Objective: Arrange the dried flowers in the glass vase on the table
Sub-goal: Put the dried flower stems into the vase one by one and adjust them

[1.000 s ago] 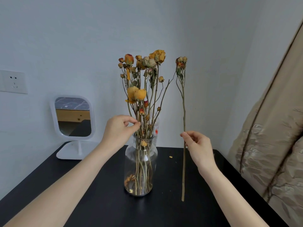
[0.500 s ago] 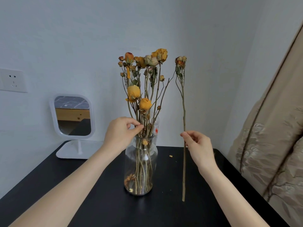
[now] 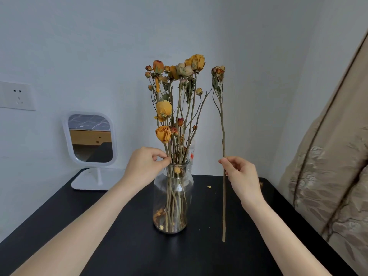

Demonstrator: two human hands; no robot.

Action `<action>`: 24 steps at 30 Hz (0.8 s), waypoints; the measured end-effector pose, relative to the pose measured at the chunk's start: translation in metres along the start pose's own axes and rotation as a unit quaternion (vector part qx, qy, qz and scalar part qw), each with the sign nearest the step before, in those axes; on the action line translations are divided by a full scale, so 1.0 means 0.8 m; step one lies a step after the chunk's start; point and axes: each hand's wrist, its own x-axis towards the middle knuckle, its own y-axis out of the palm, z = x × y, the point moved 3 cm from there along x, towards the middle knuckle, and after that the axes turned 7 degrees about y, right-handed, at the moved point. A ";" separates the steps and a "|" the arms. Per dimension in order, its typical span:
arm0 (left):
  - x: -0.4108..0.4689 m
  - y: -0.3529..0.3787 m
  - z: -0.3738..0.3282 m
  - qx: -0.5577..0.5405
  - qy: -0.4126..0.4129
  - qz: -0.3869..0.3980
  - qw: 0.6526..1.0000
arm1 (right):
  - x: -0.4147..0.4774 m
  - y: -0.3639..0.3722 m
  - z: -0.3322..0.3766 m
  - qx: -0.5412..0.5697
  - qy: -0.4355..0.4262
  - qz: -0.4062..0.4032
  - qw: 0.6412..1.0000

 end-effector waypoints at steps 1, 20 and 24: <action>-0.001 -0.001 -0.001 -0.003 0.000 -0.003 1.000 | 0.000 0.000 0.000 -0.001 -0.001 0.000 1.000; -0.029 0.011 0.027 -0.078 -0.012 -0.065 0.995 | 0.001 0.002 0.024 0.044 -0.024 0.010 0.999; -0.036 0.046 0.042 -0.114 -0.044 0.050 0.991 | 0.011 -0.006 0.061 0.101 -0.052 -0.006 0.993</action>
